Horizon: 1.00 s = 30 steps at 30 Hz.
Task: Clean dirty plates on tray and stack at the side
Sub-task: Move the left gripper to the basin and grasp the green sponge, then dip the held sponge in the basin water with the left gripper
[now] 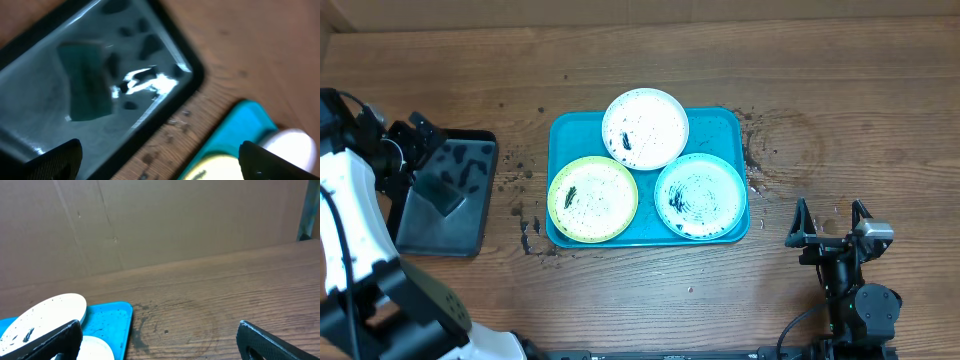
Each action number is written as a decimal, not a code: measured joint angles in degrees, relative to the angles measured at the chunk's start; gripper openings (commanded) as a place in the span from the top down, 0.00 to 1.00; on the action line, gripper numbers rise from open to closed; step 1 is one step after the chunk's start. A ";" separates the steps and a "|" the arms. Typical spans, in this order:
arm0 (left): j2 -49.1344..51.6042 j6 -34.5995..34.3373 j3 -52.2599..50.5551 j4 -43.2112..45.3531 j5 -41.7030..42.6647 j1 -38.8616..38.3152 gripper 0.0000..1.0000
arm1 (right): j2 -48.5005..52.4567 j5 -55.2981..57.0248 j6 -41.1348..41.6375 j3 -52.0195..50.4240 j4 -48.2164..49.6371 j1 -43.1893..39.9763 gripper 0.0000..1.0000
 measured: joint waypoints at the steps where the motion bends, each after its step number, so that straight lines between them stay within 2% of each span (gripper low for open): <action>1: 1.25 -1.36 0.09 0.04 -1.66 -0.20 0.00 | 0.00 0.02 0.00 0.00 -0.02 -0.02 0.00; 8: 11.61 -6.45 0.22 0.96 -10.64 -1.36 0.00 | 0.00 0.00 0.02 0.00 0.00 0.00 0.00; 17: 18.80 -7.02 0.22 0.26 -13.55 -1.36 0.02 | 0.00 0.00 0.00 0.00 0.02 0.00 0.00; 19: 19.87 -6.93 0.22 0.24 -13.79 -1.36 0.20 | 0.00 0.00 0.00 0.00 0.00 0.00 0.00; 25: 22.01 -6.54 0.37 0.04 -14.73 -1.36 0.56 | 0.00 0.00 0.00 0.00 0.00 0.00 0.00; 28: 22.01 -6.27 0.44 0.07 -15.13 -1.36 0.96 | 0.00 0.00 -0.02 0.00 0.02 0.00 0.00; 30: 22.01 -6.25 0.46 0.22 -15.34 -1.36 0.96 | 0.00 0.02 0.00 0.00 0.00 0.00 0.00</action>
